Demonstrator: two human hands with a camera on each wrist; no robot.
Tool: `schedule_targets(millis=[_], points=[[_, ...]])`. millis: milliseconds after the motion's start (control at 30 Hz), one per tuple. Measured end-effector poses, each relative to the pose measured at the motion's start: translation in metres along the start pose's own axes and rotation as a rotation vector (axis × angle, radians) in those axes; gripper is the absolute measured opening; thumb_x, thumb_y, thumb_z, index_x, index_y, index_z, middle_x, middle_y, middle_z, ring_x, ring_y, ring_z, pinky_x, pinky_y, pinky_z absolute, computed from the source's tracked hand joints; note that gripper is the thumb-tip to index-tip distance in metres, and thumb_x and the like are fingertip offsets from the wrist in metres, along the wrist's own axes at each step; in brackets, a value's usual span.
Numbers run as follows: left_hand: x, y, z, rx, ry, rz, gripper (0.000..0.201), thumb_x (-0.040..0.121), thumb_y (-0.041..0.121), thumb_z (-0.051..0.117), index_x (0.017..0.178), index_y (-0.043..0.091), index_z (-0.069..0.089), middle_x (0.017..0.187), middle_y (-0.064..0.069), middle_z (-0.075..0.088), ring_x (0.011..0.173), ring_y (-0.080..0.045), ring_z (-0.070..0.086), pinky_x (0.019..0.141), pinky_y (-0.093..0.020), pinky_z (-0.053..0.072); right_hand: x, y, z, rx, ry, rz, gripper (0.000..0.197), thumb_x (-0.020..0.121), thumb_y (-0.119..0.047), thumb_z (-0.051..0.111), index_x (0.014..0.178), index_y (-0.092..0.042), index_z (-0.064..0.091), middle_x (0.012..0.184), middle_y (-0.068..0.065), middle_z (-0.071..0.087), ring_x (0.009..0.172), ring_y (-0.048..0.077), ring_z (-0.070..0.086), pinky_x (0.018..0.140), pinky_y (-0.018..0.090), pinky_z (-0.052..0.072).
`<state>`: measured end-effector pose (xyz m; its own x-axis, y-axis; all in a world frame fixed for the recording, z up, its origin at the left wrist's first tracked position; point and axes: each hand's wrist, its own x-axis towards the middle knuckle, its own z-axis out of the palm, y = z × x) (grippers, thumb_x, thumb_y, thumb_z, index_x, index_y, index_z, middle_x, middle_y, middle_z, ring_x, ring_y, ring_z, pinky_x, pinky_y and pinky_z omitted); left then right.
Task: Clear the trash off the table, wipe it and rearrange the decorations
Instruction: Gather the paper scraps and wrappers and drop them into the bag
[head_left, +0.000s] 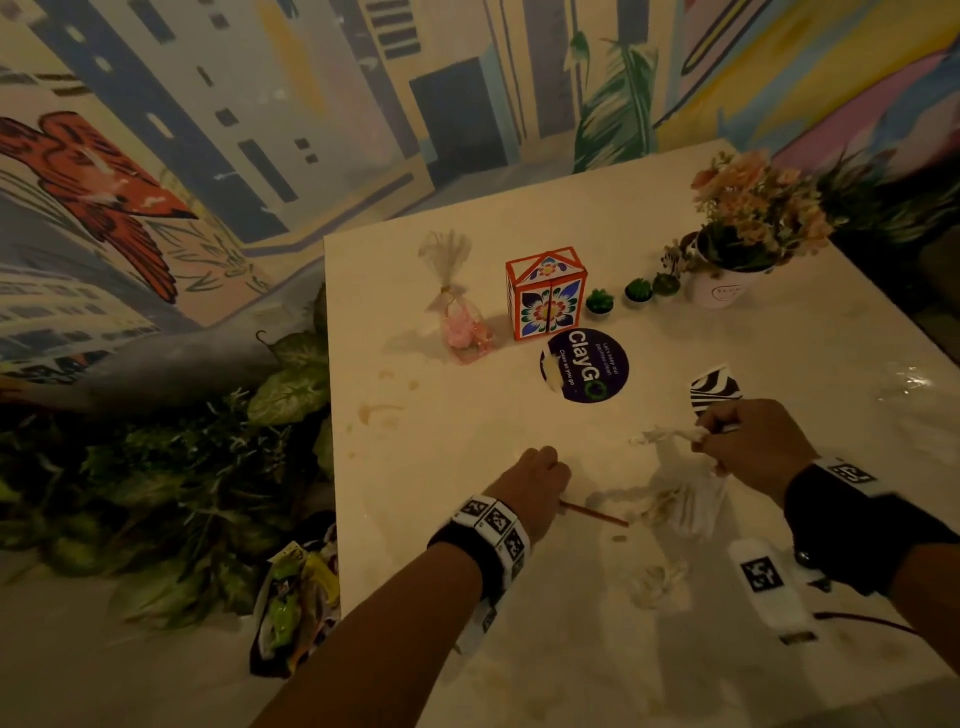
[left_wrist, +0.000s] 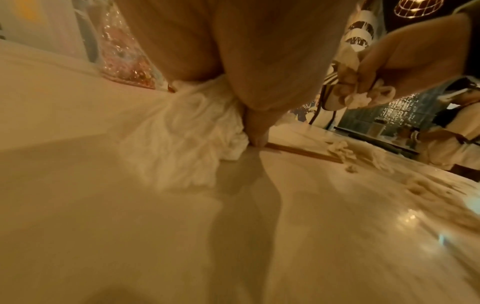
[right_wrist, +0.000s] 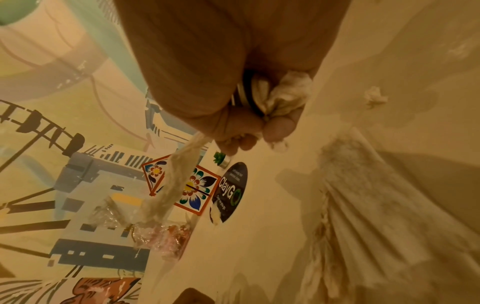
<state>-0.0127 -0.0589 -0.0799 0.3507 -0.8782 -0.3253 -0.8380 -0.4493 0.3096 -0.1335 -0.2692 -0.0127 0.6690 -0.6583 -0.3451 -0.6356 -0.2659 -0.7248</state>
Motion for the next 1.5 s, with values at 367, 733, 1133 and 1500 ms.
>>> schedule_targets(millis=[367, 733, 1133, 1500], points=[[-0.036, 0.001, 0.006, -0.156, 0.080, -0.208, 0.029, 0.091, 0.005, 0.047, 0.120, 0.004, 0.045, 0.122, -0.016, 0.048, 0.112, -0.032, 0.045, 0.091, -0.037, 0.038, -0.051, -0.015, 0.022, 0.011, 0.098, 0.028, 0.027, 0.074, 0.006, 0.068, 0.055, -0.013, 0.065, 0.061, 0.006, 0.062, 0.055, 0.022, 0.055, 0.060, 0.033, 0.051], [-0.164, -0.116, -0.040, -1.011, 0.372, -0.688, 0.008, 0.095, 0.004, 0.048, 0.092, 0.004, 0.056, 0.077, -0.008, 0.055, 0.059, -0.018, 0.052, 0.050, -0.026, 0.048, -0.071, -0.071, 0.091, -0.011, -0.079, -0.048, 0.025, 0.078, 0.006, 0.066, 0.060, -0.011, 0.063, 0.064, 0.006, 0.063, 0.055, 0.022, 0.056, 0.054, 0.028, 0.049], [-0.296, -0.231, 0.047, -0.981, 0.390, -1.099, 0.008, 0.092, 0.008, 0.055, 0.093, 0.004, 0.061, 0.090, -0.019, 0.062, 0.078, -0.029, 0.056, 0.069, -0.039, 0.047, -0.120, -0.178, 0.255, -0.128, -0.559, -0.331, 0.031, 0.078, 0.003, 0.057, 0.055, -0.016, 0.053, 0.052, 0.003, 0.054, 0.051, 0.027, 0.058, 0.057, 0.037, 0.052], [-0.342, -0.332, 0.129, -0.906, 0.087, -1.029, 0.033, 0.093, 0.016, 0.053, 0.123, 0.003, 0.052, 0.117, -0.018, 0.060, 0.103, -0.033, 0.059, 0.084, -0.035, 0.051, -0.171, -0.154, 0.462, 0.042, -0.425, 0.061, 0.011, 0.081, 0.001, 0.058, 0.089, 0.009, 0.061, 0.084, 0.027, 0.060, 0.072, 0.023, 0.051, 0.062, 0.029, 0.039]])
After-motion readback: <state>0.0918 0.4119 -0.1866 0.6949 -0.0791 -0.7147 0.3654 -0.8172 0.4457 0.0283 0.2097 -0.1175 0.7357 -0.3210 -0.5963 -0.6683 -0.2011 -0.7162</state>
